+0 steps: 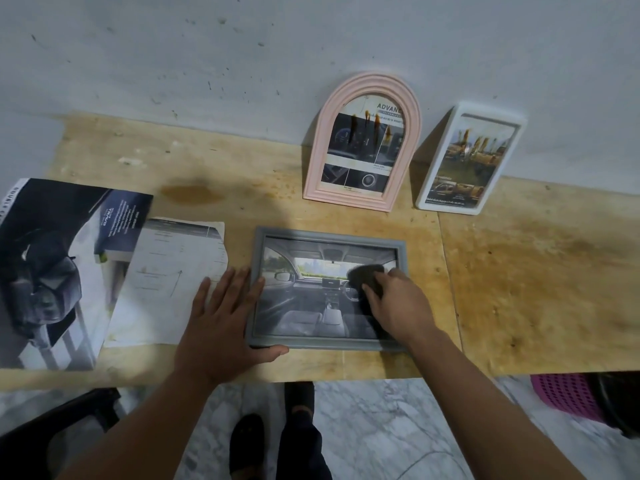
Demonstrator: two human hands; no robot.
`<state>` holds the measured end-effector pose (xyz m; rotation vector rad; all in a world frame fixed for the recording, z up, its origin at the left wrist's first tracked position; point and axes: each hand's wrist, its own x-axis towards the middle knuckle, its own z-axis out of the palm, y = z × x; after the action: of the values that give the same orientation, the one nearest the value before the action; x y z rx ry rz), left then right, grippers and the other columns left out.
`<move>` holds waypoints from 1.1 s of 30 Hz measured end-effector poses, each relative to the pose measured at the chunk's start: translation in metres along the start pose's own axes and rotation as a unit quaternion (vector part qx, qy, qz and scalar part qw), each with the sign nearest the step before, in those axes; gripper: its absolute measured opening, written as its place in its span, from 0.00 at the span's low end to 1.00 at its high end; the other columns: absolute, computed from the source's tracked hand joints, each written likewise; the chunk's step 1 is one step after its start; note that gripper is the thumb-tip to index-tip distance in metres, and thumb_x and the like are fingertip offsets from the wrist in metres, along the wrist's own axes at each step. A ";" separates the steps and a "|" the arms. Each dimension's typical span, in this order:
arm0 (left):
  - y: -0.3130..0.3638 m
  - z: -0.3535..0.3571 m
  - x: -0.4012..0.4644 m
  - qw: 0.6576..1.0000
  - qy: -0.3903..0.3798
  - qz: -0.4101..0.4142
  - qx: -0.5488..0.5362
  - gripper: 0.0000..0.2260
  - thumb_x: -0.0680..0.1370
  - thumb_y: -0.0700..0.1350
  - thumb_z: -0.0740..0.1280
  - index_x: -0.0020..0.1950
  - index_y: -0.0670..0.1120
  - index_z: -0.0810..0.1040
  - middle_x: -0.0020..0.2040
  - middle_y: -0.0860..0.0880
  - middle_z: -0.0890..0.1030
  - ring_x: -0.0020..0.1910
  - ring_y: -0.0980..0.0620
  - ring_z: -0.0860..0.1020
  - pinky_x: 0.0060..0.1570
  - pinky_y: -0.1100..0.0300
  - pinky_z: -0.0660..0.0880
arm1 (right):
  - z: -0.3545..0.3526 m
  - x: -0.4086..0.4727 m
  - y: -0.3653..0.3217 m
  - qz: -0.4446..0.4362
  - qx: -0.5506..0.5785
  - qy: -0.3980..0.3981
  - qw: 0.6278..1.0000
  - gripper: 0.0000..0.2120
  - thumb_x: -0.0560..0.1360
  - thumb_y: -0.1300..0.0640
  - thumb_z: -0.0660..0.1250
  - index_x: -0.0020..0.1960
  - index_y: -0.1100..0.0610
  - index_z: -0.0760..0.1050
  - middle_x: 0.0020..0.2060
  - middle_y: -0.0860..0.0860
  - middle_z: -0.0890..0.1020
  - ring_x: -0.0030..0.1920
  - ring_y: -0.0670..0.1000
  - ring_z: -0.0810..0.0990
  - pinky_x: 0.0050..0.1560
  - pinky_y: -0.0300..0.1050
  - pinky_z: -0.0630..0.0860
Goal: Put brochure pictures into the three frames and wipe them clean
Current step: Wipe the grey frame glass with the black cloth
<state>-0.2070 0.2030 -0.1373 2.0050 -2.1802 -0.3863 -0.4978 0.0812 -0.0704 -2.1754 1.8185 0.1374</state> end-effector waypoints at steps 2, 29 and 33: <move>0.000 0.000 0.000 1.000 0.006 0.000 -0.001 0.55 0.66 0.82 0.61 0.82 0.47 0.61 0.84 0.43 0.57 0.83 0.42 0.54 0.78 0.34 0.55 | -0.001 -0.019 0.001 -0.022 -0.017 -0.049 0.998 0.15 0.81 0.47 0.63 0.59 0.55 0.81 0.52 0.56 0.80 0.46 0.58 0.81 0.43 0.49 0.77; -0.001 0.001 0.001 1.000 -0.003 -0.006 -0.001 0.55 0.66 0.82 0.60 0.83 0.49 0.60 0.84 0.44 0.57 0.84 0.44 0.53 0.79 0.34 0.54 | -0.007 0.022 0.008 0.089 -0.057 0.000 0.994 0.15 0.82 0.49 0.61 0.59 0.57 0.79 0.58 0.56 0.77 0.46 0.60 0.82 0.41 0.47 0.72; -0.001 0.002 0.000 1.000 0.004 -0.005 0.003 0.55 0.65 0.82 0.61 0.83 0.48 0.61 0.84 0.43 0.58 0.83 0.43 0.55 0.78 0.34 0.55 | 0.000 0.007 -0.001 0.076 -0.038 -0.025 0.996 0.14 0.83 0.50 0.62 0.59 0.57 0.80 0.56 0.56 0.77 0.45 0.59 0.82 0.40 0.46 0.71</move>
<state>-0.2067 0.2027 -0.1391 2.0181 -2.1690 -0.3738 -0.4960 0.0750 -0.0722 -2.0623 1.9793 0.2945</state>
